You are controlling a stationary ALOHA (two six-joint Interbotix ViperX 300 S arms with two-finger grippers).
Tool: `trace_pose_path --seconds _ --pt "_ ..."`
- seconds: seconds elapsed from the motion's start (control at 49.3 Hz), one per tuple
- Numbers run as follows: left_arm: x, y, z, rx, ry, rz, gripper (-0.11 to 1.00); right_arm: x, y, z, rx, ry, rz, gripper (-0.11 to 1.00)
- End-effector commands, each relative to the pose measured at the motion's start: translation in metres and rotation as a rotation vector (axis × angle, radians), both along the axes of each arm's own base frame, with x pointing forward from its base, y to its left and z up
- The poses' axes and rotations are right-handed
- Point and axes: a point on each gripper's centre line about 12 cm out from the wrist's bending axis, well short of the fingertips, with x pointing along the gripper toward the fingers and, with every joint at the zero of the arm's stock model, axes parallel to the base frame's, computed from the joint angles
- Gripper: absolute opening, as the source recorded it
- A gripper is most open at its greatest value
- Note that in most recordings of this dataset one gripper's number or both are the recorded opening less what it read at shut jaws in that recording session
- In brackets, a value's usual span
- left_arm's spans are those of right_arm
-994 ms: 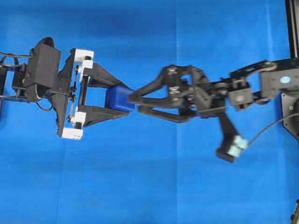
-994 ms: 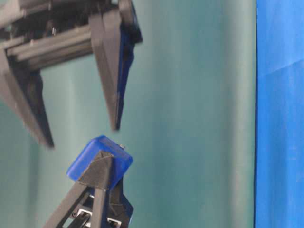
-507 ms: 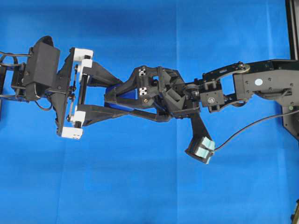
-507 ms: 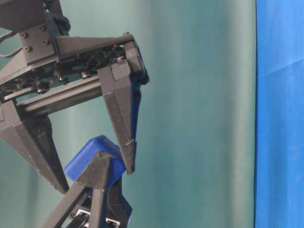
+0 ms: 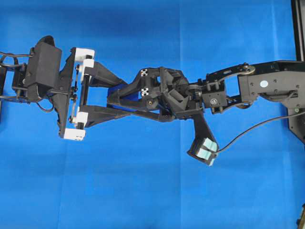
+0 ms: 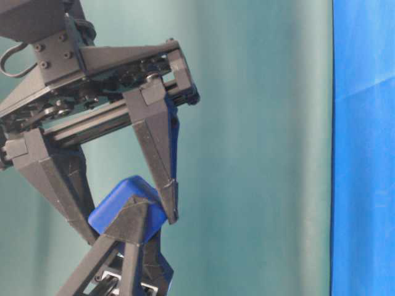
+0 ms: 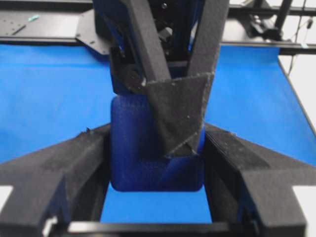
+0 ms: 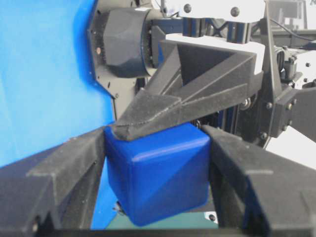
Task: Handover the blue block to the right arm after grasping it with the left arm, then place it in the designated position.
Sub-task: 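Move the right gripper to the cube and close on it, then open the left gripper and pull the cube away with the right gripper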
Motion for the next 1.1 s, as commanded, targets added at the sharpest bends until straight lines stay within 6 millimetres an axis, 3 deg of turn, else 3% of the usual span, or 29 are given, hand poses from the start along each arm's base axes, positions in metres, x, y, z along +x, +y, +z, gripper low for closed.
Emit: trace_pose_path --seconds 0.0,0.649,0.69,0.771,0.852,1.075 --pt "-0.001 -0.001 0.012 -0.004 -0.035 -0.004 0.46 -0.001 -0.002 0.021 0.007 -0.050 -0.006 0.52" --pt "-0.001 -0.001 0.015 -0.009 -0.053 -0.004 0.47 -0.001 -0.002 0.020 0.026 -0.047 -0.011 0.52" --pt "-0.001 -0.001 0.016 -0.009 -0.056 -0.004 0.52 -0.001 -0.002 0.020 0.029 -0.046 -0.012 0.52" --pt "-0.001 -0.002 0.018 -0.009 -0.070 -0.004 0.75 -0.002 -0.001 0.020 0.029 -0.046 -0.010 0.52" --pt "-0.001 -0.002 0.020 -0.008 -0.086 -0.004 0.90 -0.003 -0.002 0.019 0.030 -0.044 -0.011 0.52" --pt "-0.004 -0.001 0.022 -0.006 -0.093 -0.005 0.92 -0.013 -0.002 0.019 0.030 -0.042 -0.011 0.52"
